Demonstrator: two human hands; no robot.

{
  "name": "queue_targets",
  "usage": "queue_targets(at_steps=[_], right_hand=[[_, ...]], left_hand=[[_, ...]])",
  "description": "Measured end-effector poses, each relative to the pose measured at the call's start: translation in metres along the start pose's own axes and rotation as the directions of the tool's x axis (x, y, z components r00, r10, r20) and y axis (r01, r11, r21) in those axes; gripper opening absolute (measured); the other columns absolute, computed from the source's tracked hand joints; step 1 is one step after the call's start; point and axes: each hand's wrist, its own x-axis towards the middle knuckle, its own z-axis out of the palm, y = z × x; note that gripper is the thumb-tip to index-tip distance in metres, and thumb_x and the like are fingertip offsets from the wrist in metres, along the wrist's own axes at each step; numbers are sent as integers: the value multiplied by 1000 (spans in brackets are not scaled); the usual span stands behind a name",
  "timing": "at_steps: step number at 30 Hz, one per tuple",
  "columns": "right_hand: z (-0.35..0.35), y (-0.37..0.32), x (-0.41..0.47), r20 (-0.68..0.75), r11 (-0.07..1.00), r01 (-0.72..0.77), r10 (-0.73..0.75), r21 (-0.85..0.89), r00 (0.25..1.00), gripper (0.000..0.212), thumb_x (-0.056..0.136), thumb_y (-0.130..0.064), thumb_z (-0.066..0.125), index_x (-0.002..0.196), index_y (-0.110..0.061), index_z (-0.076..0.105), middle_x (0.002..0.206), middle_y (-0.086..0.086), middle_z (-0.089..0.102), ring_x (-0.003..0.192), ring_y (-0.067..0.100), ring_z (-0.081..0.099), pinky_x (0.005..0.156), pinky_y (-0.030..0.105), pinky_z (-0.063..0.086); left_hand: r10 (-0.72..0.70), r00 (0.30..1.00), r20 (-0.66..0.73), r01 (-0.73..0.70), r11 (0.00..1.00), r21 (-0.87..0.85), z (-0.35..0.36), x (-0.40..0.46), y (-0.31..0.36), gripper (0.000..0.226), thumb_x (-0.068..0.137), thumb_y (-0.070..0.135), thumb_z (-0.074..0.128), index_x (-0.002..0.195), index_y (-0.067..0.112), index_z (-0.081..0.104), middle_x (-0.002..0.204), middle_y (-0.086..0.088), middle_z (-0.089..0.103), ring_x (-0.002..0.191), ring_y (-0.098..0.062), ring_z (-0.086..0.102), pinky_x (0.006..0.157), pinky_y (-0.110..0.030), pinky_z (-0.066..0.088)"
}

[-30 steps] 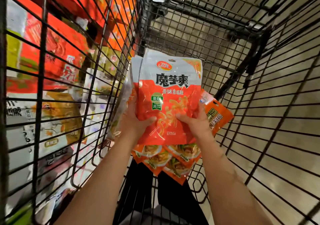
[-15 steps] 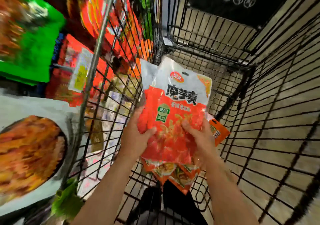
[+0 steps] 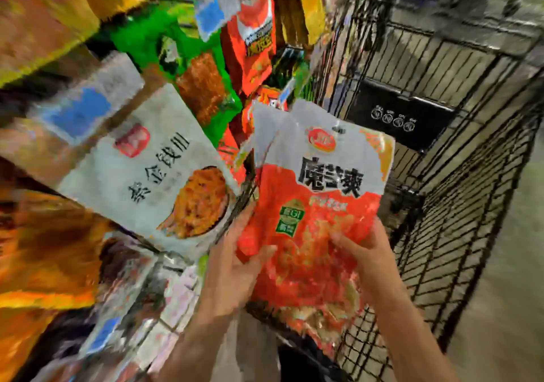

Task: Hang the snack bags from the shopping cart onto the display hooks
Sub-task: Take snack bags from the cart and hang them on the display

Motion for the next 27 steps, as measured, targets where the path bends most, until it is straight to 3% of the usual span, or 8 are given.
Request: queue_targets(at_steps=[4, 7, 10, 12, 14, 17, 20, 27], right_hand=[[49, -23, -66, 147, 1000, 18, -19, 3, 989, 55, 64, 3, 78, 111, -17, 60, 96, 15, 67, 80, 17, 65, 70, 29, 56], [99, -25, -118, 305, 999, 36, -24, -34, 952, 68, 41, -33, 94, 104, -34, 67, 102, 12, 71, 96, 26, 65, 91, 43, 50], [150, -21, -157, 476, 996, 67, -35, -50, 879, 69, 42, -30, 93, 105, -22, 65, 98, 0, 72, 92, 18, 67, 86, 32, 51], [188, -21, -179, 594, 996, 75, -28, -55, 804, 36, 64, -4, 84, 90, -16, 63, 80, 3, 70, 66, 11, 65, 69, 27, 54], [224, -21, -202, 699, 992, 100, -19, -75, 714, 32, 71, 10, 73, 77, -19, 60, 67, -1, 66, 51, 7, 60, 64, 30, 52], [266, -23, -240, 865, 999, 19, 17, -31, 501, 60, 48, -23, 94, 98, -14, 62, 86, 0, 74, 74, 15, 68, 71, 35, 57], [298, -26, -282, 946, 993, -103, 91, -62, 310, 98, 25, -38, 98, 113, -15, 59, 99, 10, 74, 86, 20, 71, 70, 33, 59], [355, -24, -365, 994, 992, -70, 107, -106, 16, 58, 58, 3, 73, 111, -15, 59, 99, 11, 74, 87, 23, 69, 77, 32, 58]], left_hand=[[-42, 979, -200, -1, 978, -208, -59, -86, 20, 61, 64, 12, 80, 115, 34, 54, 103, 26, 69, 92, 13, 62, 78, -5, 46], [-90, 927, -364, -8, 966, -258, -112, -153, 32, 77, 43, 57, 89, 112, 32, 64, 119, 8, 67, 97, 3, 65, 80, -11, 49], [-113, 834, -541, -45, 962, -270, -157, -210, 45, 80, 28, 68, 86, 102, 40, 69, 105, 20, 70, 92, 7, 65, 77, -9, 50], [-111, 750, -652, -71, 967, -246, -182, -248, 49, 86, 26, 68, 86, 103, 36, 67, 103, 23, 70, 95, 5, 65, 79, -10, 50], [-109, 660, -743, -92, 970, -224, -202, -286, 50, 97, 23, 64, 89, 108, 27, 61, 110, 10, 71, 95, 1, 66, 82, -14, 51], [-103, 554, -826, -104, 976, -192, -221, -337, 58, 86, 40, 29, 91, 119, 20, 58, 115, 4, 67, 94, 0, 66, 82, -15, 51], [-99, 421, -902, -79, 986, -145, -231, -381, 69, 85, 39, 45, 93, 114, 25, 60, 110, 9, 72, 94, 2, 66, 80, -12, 50], [-89, 49, -995, -186, 978, -97, -240, -451, 86, 67, 50, 31, 91, 109, 21, 61, 100, 10, 74, 82, -2, 69, 72, -15, 54]])
